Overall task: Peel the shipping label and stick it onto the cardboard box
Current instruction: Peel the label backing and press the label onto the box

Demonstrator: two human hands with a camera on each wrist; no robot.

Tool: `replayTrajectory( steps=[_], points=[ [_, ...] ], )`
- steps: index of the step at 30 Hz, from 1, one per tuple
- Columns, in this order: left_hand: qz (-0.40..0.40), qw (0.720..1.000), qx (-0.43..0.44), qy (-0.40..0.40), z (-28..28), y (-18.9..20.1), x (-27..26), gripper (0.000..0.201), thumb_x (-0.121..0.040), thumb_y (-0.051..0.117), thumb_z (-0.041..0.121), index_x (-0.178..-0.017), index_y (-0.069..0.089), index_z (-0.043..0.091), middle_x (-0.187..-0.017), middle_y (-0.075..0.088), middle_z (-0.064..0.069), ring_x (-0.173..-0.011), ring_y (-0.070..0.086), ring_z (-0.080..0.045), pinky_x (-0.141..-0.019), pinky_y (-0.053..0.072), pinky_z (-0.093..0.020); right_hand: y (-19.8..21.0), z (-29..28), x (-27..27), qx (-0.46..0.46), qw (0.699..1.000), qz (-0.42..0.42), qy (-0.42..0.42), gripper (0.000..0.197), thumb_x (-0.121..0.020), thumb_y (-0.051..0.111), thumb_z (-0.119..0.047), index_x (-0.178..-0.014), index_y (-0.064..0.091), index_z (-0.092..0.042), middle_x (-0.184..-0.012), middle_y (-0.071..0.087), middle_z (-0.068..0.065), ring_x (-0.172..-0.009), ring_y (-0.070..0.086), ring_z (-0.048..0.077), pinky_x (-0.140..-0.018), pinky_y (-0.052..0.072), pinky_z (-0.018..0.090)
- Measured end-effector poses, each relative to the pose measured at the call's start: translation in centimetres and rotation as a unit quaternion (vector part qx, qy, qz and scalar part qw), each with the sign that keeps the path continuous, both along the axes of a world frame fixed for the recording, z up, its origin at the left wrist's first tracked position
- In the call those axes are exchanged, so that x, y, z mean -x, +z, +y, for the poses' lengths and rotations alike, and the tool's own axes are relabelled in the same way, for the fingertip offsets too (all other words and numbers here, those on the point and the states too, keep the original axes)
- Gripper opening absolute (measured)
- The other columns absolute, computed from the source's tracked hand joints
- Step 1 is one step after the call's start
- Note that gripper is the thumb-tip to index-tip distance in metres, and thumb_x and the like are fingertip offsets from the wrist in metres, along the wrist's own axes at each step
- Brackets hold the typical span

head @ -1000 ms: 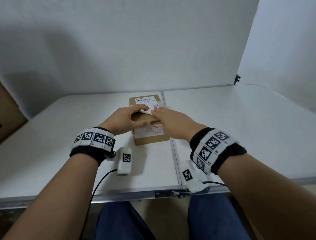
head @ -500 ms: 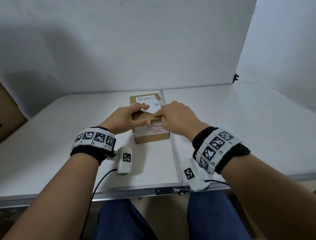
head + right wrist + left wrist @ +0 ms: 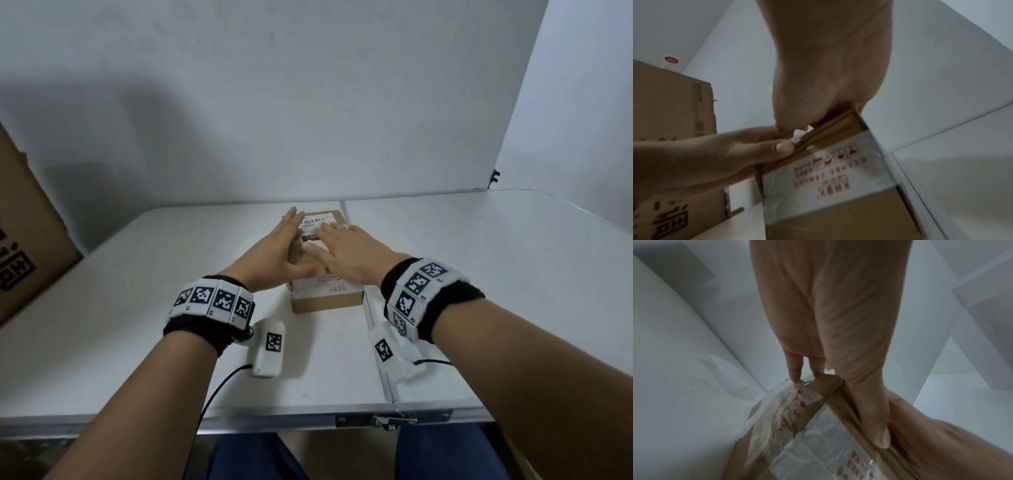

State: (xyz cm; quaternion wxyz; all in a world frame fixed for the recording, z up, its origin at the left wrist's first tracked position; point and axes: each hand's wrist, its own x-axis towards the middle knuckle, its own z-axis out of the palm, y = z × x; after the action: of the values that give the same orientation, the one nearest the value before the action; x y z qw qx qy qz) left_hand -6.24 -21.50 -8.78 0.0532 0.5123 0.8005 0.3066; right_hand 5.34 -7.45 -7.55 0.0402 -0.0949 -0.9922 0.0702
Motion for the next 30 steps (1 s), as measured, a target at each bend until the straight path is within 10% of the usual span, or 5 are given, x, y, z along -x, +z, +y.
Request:
replayTrajectory(
  steps=[10, 19, 23, 30],
  points=[
    [0.039, 0.998, 0.025, 0.036, -0.1, -0.5, 0.2, 0.098, -0.076, 0.071, 0.032, -0.15, 0.01, 0.013, -0.161, -0.004, -0.005, -0.143, 0.027, -0.015, -0.115, 0.022, -0.025, -0.8, -2.2, -0.8, -0.015, 0.999, -0.008, 0.046, 0.066, -0.101, 0.017, -0.05, -0.155, 0.015, -0.012, -0.164, 0.014, 0.003, -0.152, 0.008, 0.016, -0.123, 0.006, 0.04],
    [0.036, 0.999, 0.009, 0.034, -0.3, 0.1, -1.0, 0.094, -0.074, 0.07, 0.042, -0.149, 0.019, 0.015, -0.159, 0.017, -0.005, -0.147, 0.01, -0.01, -0.117, 0.019, -0.027, 0.3, -2.5, -2.3, 0.014, 0.998, 0.013, 0.067, 0.045, -0.105, 0.025, -0.03, -0.139, 0.048, -0.012, -0.154, 0.04, 0.003, -0.141, 0.037, 0.023, -0.112, 0.033, 0.043],
    [0.007, 1.0, -0.016, 0.021, -0.3, 0.6, -1.7, 0.078, -0.077, 0.071, 0.032, -0.143, 0.031, 0.017, -0.151, 0.033, 0.001, -0.138, 0.035, -0.015, -0.103, 0.029, -0.018, 0.3, -2.7, -2.3, 0.003, 0.998, 0.027, 0.049, 0.041, -0.103, 0.027, -0.029, -0.132, 0.054, -0.016, -0.142, 0.053, 0.005, -0.128, 0.05, 0.026, -0.102, 0.042, 0.044],
    [0.001, 0.999, 0.016, 0.044, -0.5, 0.5, -1.6, 0.083, -0.08, 0.069, 0.032, -0.147, 0.024, 0.015, -0.159, 0.018, 0.001, -0.142, 0.027, -0.015, -0.116, 0.025, -0.029, 0.2, -2.4, -3.2, -0.015, 0.998, 0.043, 0.037, 0.042, -0.103, 0.027, -0.033, -0.134, 0.053, -0.021, -0.14, 0.054, 0.002, -0.129, 0.049, 0.026, -0.099, 0.043, 0.04]
  ],
)
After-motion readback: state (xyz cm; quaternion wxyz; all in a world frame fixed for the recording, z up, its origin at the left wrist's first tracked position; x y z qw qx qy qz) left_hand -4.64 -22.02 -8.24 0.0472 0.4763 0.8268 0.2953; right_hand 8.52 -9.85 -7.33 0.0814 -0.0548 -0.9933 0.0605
